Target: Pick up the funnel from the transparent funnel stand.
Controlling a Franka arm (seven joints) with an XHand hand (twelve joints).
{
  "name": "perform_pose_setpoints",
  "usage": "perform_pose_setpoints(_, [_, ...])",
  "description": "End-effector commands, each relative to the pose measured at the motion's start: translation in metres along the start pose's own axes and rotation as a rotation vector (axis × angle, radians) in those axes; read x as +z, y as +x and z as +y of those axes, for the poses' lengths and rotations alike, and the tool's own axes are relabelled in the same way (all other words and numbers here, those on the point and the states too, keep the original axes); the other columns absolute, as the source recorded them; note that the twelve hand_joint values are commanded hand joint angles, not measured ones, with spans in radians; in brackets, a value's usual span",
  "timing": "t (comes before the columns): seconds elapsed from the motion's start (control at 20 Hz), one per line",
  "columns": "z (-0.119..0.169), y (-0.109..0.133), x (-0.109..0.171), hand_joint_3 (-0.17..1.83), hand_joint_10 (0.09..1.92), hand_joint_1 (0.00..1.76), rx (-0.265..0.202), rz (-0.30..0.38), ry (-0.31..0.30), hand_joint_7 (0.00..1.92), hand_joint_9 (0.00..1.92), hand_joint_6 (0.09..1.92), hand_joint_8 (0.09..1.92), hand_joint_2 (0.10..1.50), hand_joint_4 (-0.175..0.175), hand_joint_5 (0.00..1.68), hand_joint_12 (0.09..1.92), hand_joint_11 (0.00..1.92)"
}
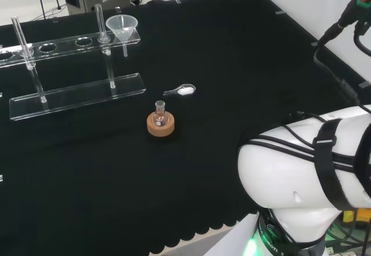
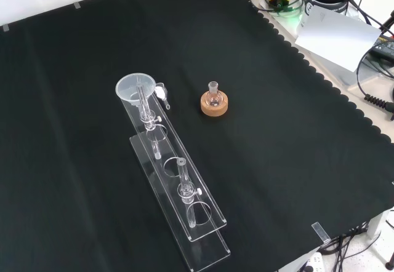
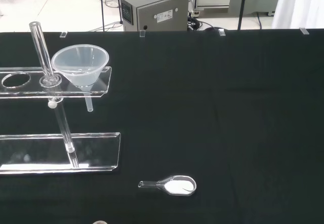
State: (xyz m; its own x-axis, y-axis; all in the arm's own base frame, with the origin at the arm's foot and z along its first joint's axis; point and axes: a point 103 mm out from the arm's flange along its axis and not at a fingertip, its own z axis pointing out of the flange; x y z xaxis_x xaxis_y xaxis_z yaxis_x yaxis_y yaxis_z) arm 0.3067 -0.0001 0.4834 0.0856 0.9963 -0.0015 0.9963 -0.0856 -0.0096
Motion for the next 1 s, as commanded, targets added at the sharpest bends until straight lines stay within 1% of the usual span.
perform_pose_setpoints(0.05, [0.001,0.001,0.000,0.44,0.66,0.07,0.000,-0.014,-0.010,0.02,0.23,0.09,0.59,1.10,-0.002,0.24,1.37,0.13])
perform_pose_setpoints(0.1, [0.001,0.001,0.000,0.43,0.65,0.03,0.000,-0.012,-0.009,0.02,0.22,0.09,0.57,1.14,0.002,0.24,1.36,0.12])
perform_pose_setpoints(0.2, [0.003,0.001,0.001,0.42,0.64,0.01,0.000,-0.012,-0.009,0.02,0.21,0.09,0.56,1.18,0.006,0.24,1.36,0.11])
perform_pose_setpoints(0.4, [0.007,-0.001,0.000,0.41,0.64,0.00,-0.015,-0.012,-0.001,0.02,0.21,0.09,0.55,1.20,0.007,0.24,1.36,0.11])
perform_pose_setpoints(0.7, [0.027,-0.008,0.004,0.41,0.64,0.00,-0.040,-0.013,0.028,0.02,0.21,0.09,0.55,1.20,0.007,0.25,1.36,0.11])
perform_pose_setpoints(0.8, [0.035,-0.010,0.009,0.40,0.64,0.00,-0.039,-0.010,0.031,0.02,0.21,0.09,0.55,1.20,0.007,0.25,1.36,0.11])
perform_pose_setpoints(1.0, [0.050,-0.012,0.020,0.40,0.64,0.00,-0.021,-0.006,0.039,0.02,0.21,0.09,0.55,1.20,0.007,0.25,1.36,0.11])
